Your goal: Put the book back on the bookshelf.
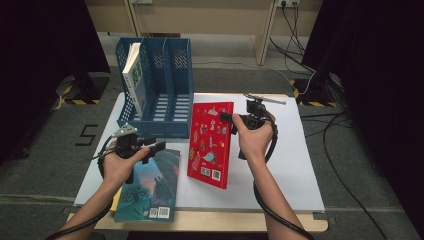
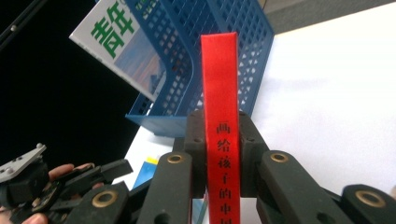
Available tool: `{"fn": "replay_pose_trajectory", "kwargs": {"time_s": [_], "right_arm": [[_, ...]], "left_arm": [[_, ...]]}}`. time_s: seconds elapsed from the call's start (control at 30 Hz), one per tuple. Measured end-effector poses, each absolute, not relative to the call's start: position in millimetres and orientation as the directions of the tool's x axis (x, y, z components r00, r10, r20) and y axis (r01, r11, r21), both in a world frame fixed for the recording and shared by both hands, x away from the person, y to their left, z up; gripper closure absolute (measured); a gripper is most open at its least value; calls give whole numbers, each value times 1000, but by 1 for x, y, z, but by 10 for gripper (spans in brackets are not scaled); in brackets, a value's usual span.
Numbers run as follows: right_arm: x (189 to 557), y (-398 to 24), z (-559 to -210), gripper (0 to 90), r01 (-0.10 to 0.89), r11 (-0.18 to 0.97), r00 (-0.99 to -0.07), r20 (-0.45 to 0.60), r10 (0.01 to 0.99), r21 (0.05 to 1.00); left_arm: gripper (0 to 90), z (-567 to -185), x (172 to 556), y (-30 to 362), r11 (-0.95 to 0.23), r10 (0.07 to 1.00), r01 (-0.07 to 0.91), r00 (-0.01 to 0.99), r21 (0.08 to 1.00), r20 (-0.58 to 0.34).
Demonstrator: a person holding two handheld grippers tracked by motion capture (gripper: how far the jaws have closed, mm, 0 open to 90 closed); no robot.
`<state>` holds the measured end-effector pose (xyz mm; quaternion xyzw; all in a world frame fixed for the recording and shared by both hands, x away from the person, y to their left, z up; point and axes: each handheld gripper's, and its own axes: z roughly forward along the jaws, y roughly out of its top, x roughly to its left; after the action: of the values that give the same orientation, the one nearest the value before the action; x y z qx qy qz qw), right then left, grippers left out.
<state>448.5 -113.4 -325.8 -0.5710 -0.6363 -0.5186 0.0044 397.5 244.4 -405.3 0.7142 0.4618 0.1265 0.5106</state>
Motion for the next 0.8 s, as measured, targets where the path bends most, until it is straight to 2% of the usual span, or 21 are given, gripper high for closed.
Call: {"fn": "replay_pose_trajectory", "kwargs": {"time_s": [0.8], "right_arm": [[467, -88, -313, 792, 601, -217, -325, 484, 813, 769]], "left_arm": [[427, -377, 413, 200, -109, 740, 463, 629, 880, -239]]}}
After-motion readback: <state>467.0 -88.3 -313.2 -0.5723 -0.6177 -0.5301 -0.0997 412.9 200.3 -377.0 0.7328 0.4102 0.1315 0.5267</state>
